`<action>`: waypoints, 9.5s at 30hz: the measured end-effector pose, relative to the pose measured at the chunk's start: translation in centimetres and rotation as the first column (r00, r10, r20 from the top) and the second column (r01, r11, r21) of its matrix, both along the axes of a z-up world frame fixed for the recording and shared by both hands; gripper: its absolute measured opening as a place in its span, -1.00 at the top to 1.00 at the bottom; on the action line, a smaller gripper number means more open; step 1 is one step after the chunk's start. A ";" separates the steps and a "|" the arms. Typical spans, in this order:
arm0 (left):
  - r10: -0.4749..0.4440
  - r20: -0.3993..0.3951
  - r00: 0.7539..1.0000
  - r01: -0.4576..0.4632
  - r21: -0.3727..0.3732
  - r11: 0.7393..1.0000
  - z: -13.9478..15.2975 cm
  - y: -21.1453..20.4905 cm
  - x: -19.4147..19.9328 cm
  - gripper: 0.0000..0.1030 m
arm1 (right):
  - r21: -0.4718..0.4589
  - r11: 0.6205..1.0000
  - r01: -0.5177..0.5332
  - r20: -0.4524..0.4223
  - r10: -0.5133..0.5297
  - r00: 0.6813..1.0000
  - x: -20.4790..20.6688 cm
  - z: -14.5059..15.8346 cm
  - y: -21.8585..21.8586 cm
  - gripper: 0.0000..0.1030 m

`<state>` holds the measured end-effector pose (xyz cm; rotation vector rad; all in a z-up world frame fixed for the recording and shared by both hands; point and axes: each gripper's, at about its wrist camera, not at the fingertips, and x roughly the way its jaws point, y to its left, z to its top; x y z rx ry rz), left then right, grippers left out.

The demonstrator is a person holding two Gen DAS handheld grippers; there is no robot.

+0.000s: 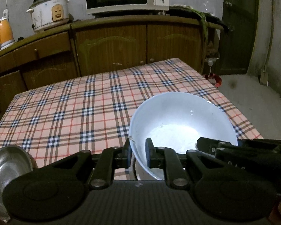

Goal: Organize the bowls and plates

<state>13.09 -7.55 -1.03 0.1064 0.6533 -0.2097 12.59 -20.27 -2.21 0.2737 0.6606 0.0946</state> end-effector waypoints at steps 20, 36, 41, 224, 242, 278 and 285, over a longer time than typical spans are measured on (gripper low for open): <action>-0.010 -0.083 0.996 0.013 0.031 0.999 -3.6 -0.5 0.5 0.71 | -0.044 0.999 0.002 -0.098 -0.007 0.995 0.4 -4.3 0.1 0.51; -0.011 -0.082 0.997 0.015 0.049 0.999 -4.8 -0.8 0.8 0.68 | -0.068 0.998 0.007 -0.119 -0.015 0.993 1.1 -5.3 0.2 0.51; -0.015 -0.069 0.998 0.019 0.056 0.998 -4.8 -0.9 0.8 0.66 | -0.051 0.999 0.014 -0.125 -0.020 0.992 1.3 -5.4 -0.1 0.51; 0.179 0.090 0.980 -0.172 -0.081 0.982 3.2 11.1 -8.1 -0.29 | 0.180 0.951 -0.253 0.112 0.235 0.965 -5.9 2.6 9.4 -0.02; 0.233 0.082 0.969 -0.224 -0.104 0.969 2.9 16.0 -7.8 -0.29 | 0.155 0.938 -0.309 0.109 0.295 0.949 -4.6 2.4 14.9 -0.02; 0.308 0.061 0.949 -0.299 -0.120 0.947 2.6 25.5 -5.3 -0.29 | 0.136 0.911 -0.389 0.083 0.381 0.921 -0.1 2.0 25.8 -0.02; 0.317 0.078 0.945 -0.307 -0.116 0.945 3.2 27.1 -4.5 -0.29 | 0.139 0.903 -0.406 0.097 0.396 0.913 1.1 2.6 27.7 -0.02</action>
